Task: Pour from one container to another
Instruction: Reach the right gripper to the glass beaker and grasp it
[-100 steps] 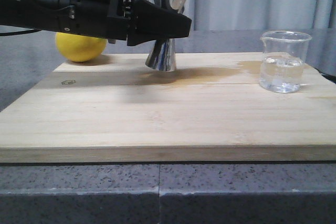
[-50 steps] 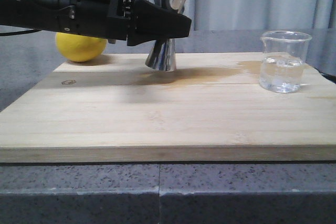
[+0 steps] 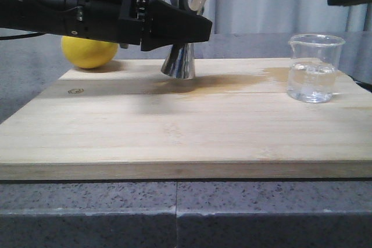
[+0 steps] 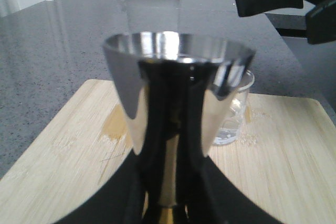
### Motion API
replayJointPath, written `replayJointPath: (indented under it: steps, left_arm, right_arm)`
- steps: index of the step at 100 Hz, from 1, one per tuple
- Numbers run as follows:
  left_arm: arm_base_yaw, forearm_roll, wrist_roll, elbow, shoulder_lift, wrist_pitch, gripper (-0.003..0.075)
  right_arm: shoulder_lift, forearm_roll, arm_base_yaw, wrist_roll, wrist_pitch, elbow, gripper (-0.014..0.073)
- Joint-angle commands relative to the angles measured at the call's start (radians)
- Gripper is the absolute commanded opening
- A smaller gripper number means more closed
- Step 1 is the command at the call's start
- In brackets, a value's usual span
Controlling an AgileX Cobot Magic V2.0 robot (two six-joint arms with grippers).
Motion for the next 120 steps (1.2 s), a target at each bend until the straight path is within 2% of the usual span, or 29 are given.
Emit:
replayJointPath:
  steps: [1, 27, 96, 120]
  left_arm:
    - [-0.009, -0.082, 0.000, -0.027, -0.049, 0.106, 0.0062]
    - [-0.009, -0.082, 0.000, -0.027, -0.049, 0.106, 0.0062]
    - [-0.009, -0.082, 0.000, -0.027, -0.049, 0.106, 0.0062]
    - [-0.009, -0.082, 0.000, -0.027, -0.049, 0.106, 0.0062]
  right_arm:
    - [0.001, -0.007, 0.021, 0.003, -0.143, 0.012, 0.0627]
    - [0.047, 0.009, 0.070, 0.003, -0.280, 0.094, 0.0627]
    - [0.472, 0.002, 0.070, 0.008, -0.751, 0.090, 0.0627]
    - [0.564, -0.028, 0.070, 0.011, -0.831, 0.078, 0.0627]
